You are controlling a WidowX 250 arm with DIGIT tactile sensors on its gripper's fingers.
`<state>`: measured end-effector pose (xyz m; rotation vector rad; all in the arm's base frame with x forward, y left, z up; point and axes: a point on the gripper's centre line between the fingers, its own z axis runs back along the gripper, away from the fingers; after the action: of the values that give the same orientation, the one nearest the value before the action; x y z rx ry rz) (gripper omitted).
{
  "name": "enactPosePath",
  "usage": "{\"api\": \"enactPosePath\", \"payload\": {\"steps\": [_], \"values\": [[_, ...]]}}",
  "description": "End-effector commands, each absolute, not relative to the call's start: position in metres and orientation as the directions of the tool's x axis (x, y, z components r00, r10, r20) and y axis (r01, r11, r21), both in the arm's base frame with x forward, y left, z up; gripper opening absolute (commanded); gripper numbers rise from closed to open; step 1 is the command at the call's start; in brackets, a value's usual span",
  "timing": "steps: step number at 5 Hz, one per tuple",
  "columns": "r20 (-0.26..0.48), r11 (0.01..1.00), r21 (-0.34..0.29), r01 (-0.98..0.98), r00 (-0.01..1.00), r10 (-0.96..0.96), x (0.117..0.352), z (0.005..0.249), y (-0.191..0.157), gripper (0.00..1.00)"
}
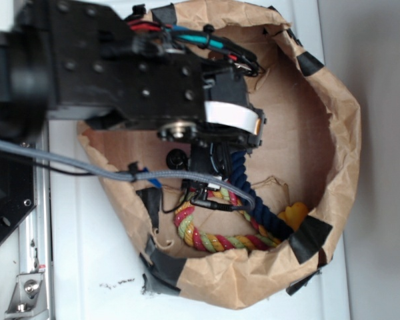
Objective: Grab the silver keys.
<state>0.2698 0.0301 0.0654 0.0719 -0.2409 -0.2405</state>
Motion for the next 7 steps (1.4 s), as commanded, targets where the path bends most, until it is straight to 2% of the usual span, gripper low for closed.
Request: {"api": "enactPosePath", "payload": {"steps": [1,3,5,7], "values": [[0.309,0.975,0.138,0.175,0.927,-0.211,0.286,0.085,0.055,1.00],[0.312,0.968,0.192,0.163,0.925,-0.217,0.279,0.092,0.073,1.00],[0.310,0.969,0.076,0.235,0.918,-0.247,0.258,0.123,0.071,1.00],[0.341,0.968,0.034,0.249,0.907,-0.246,0.255,0.148,0.068,1.00]]}}
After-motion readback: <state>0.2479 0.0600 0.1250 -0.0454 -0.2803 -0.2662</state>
